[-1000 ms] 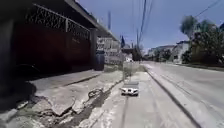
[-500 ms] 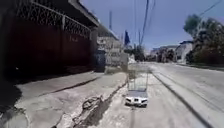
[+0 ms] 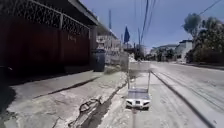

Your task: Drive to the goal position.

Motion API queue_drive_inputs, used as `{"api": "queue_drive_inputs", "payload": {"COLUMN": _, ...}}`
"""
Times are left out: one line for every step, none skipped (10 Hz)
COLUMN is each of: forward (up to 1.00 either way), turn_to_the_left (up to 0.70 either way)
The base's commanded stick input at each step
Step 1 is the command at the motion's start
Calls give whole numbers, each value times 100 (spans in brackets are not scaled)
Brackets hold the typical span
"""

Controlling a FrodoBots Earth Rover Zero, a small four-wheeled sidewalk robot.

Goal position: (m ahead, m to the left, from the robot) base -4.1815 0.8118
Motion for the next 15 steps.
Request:
{"api": "queue_drive_inputs", "payload": {"forward": 0, "turn_to_the_left": -100}}
{"api": "queue_drive_inputs", "payload": {"forward": 0, "turn_to_the_left": -100}}
{"api": "queue_drive_inputs", "payload": {"forward": 0, "turn_to_the_left": -100}}
{"api": "queue_drive_inputs", "payload": {"forward": 0, "turn_to_the_left": -100}}
{"api": "queue_drive_inputs", "payload": {"forward": 0, "turn_to_the_left": -100}}
{"api": "queue_drive_inputs", "payload": {"forward": 0, "turn_to_the_left": -100}}
{"api": "queue_drive_inputs", "payload": {"forward": 0, "turn_to_the_left": -100}}
{"api": "queue_drive_inputs", "payload": {"forward": 0, "turn_to_the_left": -100}}
{"api": "queue_drive_inputs", "payload": {"forward": 0, "turn_to_the_left": -100}}
{"api": "queue_drive_inputs", "payload": {"forward": 0, "turn_to_the_left": -100}}
{"api": "queue_drive_inputs", "payload": {"forward": 0, "turn_to_the_left": -100}}
{"api": "queue_drive_inputs", "payload": {"forward": 0, "turn_to_the_left": -100}}
{"api": "queue_drive_inputs", "payload": {"forward": 0, "turn_to_the_left": -100}}
{"api": "queue_drive_inputs", "payload": {"forward": 0, "turn_to_the_left": -100}}
{"api": "queue_drive_inputs", "payload": {"forward": 0, "turn_to_the_left": -100}}
